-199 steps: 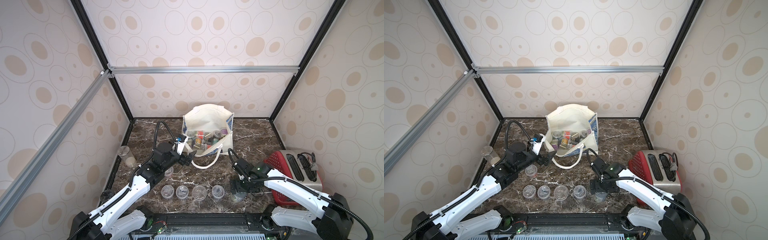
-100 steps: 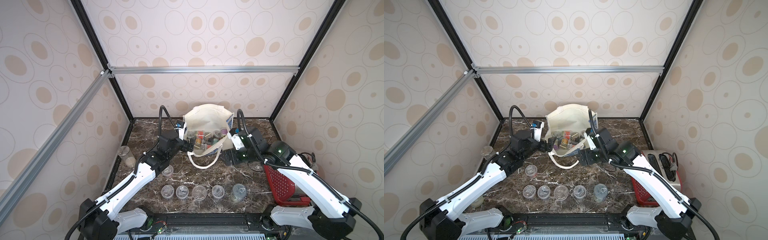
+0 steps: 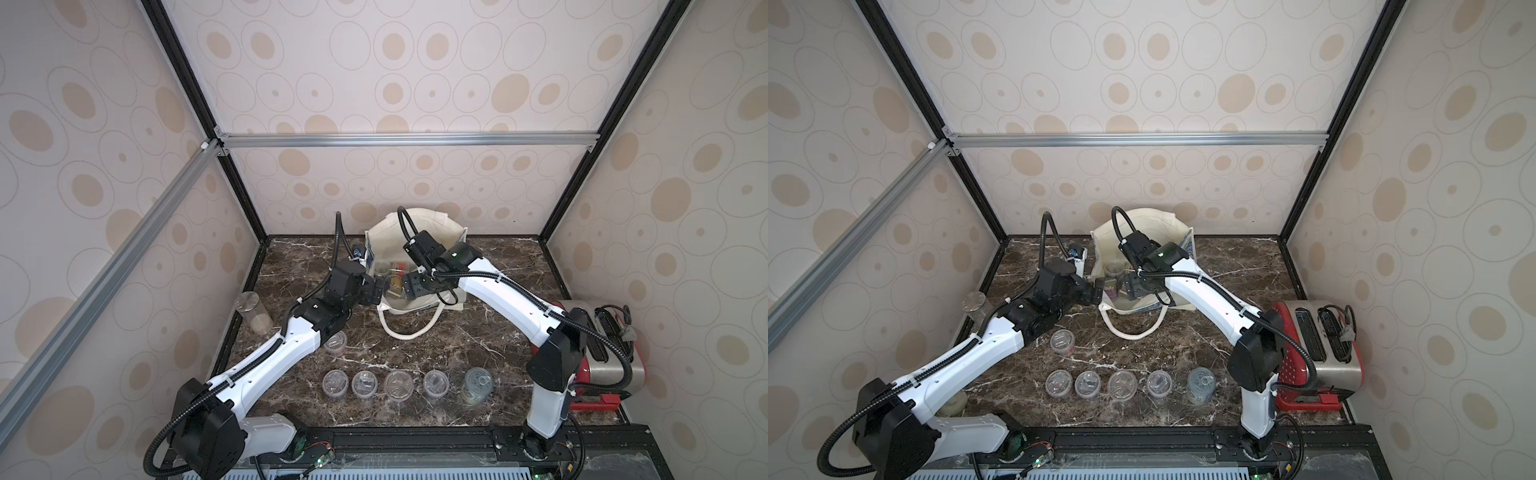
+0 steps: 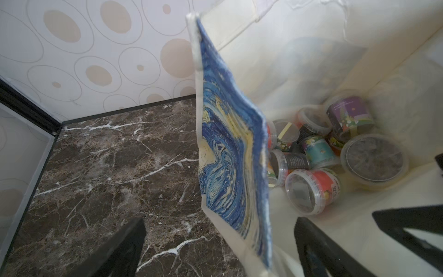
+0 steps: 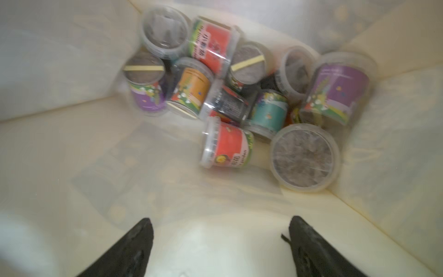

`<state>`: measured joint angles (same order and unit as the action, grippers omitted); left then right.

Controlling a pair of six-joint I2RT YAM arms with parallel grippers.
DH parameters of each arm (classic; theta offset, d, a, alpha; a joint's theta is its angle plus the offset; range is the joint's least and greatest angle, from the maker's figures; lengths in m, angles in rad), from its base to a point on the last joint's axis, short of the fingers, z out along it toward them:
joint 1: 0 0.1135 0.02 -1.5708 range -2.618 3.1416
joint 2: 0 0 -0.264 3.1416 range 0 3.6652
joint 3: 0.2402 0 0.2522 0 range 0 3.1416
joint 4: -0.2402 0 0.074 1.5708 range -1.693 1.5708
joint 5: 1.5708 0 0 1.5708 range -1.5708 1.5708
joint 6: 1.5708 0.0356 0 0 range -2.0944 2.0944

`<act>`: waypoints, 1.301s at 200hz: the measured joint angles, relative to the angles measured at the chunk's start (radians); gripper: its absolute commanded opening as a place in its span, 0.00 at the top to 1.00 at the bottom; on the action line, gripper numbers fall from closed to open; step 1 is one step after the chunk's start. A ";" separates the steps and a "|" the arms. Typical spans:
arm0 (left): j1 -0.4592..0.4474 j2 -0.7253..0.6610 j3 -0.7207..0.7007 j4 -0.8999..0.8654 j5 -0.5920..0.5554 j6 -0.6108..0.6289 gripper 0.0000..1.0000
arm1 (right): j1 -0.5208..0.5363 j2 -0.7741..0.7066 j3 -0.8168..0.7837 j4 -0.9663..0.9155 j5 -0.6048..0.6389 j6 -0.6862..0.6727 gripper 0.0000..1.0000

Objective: Take out the seed jars from the canvas bag
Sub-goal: Pick up the seed jar from the canvas bag.

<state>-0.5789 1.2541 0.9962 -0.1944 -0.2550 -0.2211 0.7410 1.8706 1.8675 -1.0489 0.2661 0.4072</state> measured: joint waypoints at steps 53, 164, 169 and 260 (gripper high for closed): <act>0.000 -0.054 -0.117 0.005 0.098 0.006 0.02 | 0.022 -0.003 -0.051 -0.010 0.014 0.031 0.04; -0.007 -0.051 -0.215 0.063 0.276 -0.027 0.02 | 0.020 0.200 -0.003 0.144 -0.053 0.074 0.06; -0.007 -0.051 -0.219 0.066 0.278 -0.029 0.02 | 0.020 0.206 0.000 0.144 -0.054 0.074 0.07; -0.012 -0.079 -0.292 0.105 0.295 -0.030 0.03 | 0.016 0.238 -0.053 0.139 0.023 0.056 0.07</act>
<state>-0.5911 1.1751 0.7044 -0.0895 0.0402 -0.2508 0.7570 2.1086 1.8149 -0.9100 0.2893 0.4629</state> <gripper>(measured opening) 0.973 0.926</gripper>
